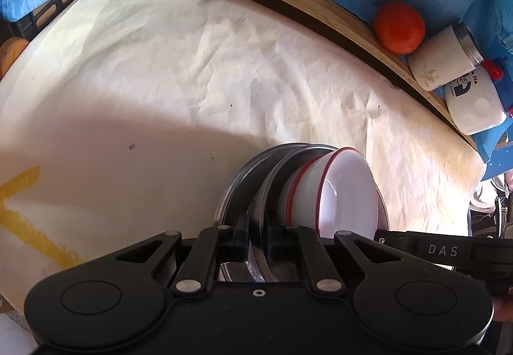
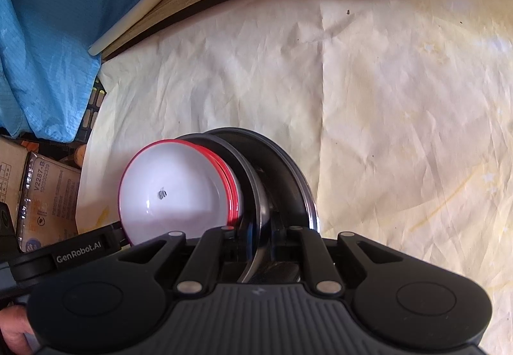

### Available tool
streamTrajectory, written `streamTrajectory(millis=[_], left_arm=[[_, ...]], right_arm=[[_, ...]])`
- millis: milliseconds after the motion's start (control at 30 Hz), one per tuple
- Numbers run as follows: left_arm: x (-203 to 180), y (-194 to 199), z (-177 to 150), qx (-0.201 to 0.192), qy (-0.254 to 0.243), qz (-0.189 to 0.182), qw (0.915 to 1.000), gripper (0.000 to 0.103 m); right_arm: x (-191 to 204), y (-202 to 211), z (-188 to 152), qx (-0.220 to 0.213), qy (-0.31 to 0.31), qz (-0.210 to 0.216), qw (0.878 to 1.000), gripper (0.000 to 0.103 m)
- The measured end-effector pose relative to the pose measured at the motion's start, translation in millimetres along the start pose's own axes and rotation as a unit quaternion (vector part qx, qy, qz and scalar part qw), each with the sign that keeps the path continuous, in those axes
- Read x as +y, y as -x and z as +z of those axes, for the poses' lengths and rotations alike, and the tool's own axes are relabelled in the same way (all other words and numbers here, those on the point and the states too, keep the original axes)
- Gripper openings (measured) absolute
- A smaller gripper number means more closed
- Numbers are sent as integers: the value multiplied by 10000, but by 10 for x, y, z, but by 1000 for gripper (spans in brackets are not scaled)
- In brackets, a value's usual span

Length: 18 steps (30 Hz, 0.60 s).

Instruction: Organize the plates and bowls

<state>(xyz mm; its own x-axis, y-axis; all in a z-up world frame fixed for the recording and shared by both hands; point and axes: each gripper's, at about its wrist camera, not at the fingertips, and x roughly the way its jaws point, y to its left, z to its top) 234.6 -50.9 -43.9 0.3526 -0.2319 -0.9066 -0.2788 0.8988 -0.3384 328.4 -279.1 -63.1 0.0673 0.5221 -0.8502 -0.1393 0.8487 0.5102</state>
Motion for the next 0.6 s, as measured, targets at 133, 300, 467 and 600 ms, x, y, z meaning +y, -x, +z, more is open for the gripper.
streamTrajectory(millis=[133,300,467,600], left_arm=[[-7,0,-22,20,5,-1,10000,8],[-19,-10,-40,50,0,-9,10000,8],[-36,-15,-45,62,6,6,10000,8],[-38,-23,-59,88,15,59,9999,8]], right_arm=[[9,-10,-26,1,-14,-11,10000,11],[-25,0,-46,1,-26,-30,10000,11],[-24,-15,-48,1,-46,-32,10000,11],[-19,-25,-52,26,0,-51,10000,11]])
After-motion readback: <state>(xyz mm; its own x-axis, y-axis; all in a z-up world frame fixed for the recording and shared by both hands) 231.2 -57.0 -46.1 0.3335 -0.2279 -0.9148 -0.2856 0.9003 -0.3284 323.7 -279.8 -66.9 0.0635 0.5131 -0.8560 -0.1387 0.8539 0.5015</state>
